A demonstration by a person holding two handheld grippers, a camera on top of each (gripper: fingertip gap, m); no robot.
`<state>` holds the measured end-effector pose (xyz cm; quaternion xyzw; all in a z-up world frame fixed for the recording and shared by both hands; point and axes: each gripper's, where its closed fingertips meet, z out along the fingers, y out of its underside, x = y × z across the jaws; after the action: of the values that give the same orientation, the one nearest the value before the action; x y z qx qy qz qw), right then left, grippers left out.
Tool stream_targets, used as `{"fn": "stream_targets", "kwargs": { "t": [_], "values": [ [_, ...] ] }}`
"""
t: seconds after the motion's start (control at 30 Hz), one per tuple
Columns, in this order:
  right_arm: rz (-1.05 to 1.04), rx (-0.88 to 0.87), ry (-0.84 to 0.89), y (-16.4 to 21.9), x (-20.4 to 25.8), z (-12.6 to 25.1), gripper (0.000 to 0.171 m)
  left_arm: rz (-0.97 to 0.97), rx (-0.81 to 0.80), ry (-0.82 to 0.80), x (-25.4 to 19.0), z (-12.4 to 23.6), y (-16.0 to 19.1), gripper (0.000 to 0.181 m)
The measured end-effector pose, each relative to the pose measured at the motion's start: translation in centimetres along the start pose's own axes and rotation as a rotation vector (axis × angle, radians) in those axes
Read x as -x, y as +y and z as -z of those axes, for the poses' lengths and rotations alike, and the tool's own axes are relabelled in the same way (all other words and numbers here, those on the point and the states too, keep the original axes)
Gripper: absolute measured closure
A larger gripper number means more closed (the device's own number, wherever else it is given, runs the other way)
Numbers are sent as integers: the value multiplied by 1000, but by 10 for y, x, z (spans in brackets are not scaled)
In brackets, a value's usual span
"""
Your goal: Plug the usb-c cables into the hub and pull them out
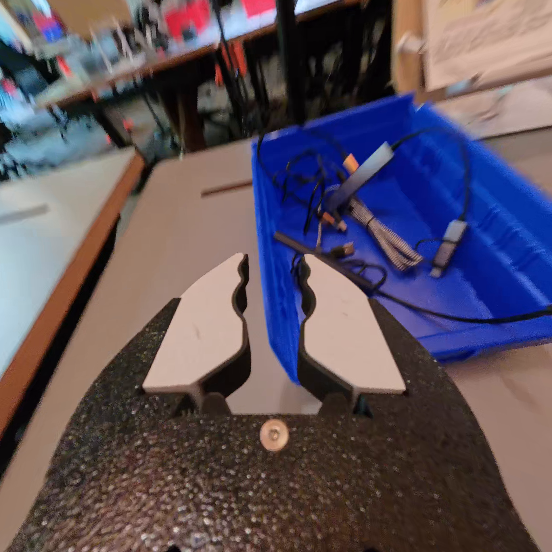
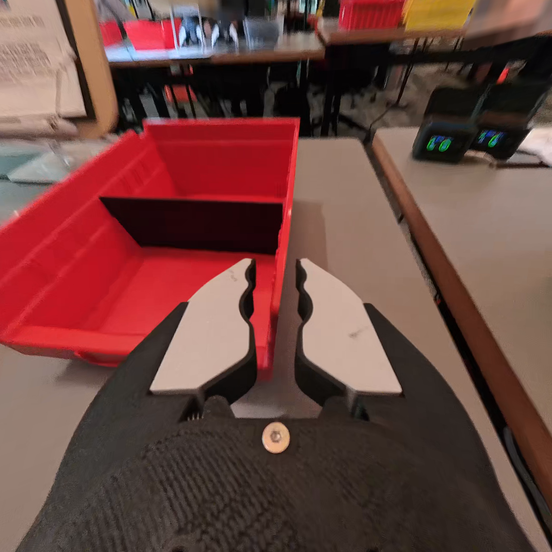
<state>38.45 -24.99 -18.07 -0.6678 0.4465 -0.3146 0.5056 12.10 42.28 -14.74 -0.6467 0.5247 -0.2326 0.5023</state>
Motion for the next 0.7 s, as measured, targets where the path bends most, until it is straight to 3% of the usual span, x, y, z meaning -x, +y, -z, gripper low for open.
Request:
{"fn": "stream_targets", "kwargs": {
  "t": [0.07,0.2,0.4,0.7],
  "values": [
    [-6,-85,-21,-29,6,16,134,-118,-80,50,-18,8,-31,145],
    [63,-254,-224,-75,63,42,118,-456,-48,282,-84,-10,-57,128],
    [155,-268,-479,-77,129,48,113,-904,102,426,-123,-88,-52,130],
    [128,-227,-517,-64,123,39,115,-981,299,412,-122,-176,-37,133]
  ]
}}
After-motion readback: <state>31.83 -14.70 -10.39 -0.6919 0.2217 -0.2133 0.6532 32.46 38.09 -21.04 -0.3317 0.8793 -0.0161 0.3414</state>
